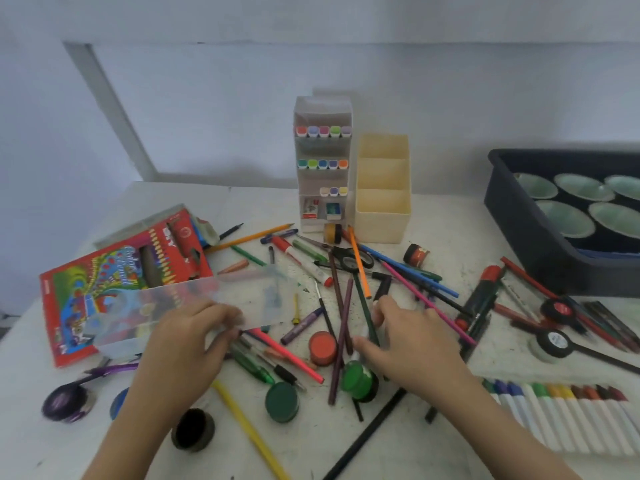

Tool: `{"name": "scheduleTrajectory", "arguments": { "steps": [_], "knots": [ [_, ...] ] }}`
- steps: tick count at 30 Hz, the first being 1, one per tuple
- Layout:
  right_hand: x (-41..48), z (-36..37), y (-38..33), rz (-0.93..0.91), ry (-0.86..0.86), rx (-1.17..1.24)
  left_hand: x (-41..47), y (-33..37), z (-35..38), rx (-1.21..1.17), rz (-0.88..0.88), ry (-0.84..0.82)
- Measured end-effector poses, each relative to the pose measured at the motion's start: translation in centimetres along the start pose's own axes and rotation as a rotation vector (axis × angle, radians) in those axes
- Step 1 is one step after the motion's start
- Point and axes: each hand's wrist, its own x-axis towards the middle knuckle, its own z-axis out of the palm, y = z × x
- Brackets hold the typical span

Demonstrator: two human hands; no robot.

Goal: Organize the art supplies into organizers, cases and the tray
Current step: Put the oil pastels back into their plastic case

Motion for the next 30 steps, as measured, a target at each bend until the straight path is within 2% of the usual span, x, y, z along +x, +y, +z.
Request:
{"name": "scheduleTrajectory", "arguments": {
  "steps": [4, 7, 11, 16, 22, 26, 30],
  "knots": [
    [0.3, -0.7, 0.4, 0.105, -0.015, 0.054, 0.9, 0.0, -2.1, -0.161, -0.047, 0.159],
    [0.7, -1.4, 1.1, 0.176, -0.012, -0.021, 2.1, -0.5, -3.9, -0.115, 0.006, 0.226],
    [1.5, -1.8, 1.1, 0.205, 0.050, -0.078, 3.8, -1.3, -5.2, 0.023, 0.134, 0.213],
    [3.3, -1.6, -2.0, 0.084, 0.201, 0.052, 5.5, -2.6, -6.1, 0.077, 0.217, 0.227],
    [7.2, 0.7, -6.4, -0.165, 0.146, -0.049, 6.8, -5.0, -6.6, 0.105, 0.194, 0.263],
    [9.2, 2.0, -8.4, -0.172, 0.091, -0.190, 6.7, -6.4, -7.0, 0.100, 0.196, 0.262],
    [10.0, 1.5, -7.6, -0.092, 0.091, -0.197, 6.4, -7.4, -7.1, 0.108, 0.192, 0.238]
  ]
}}
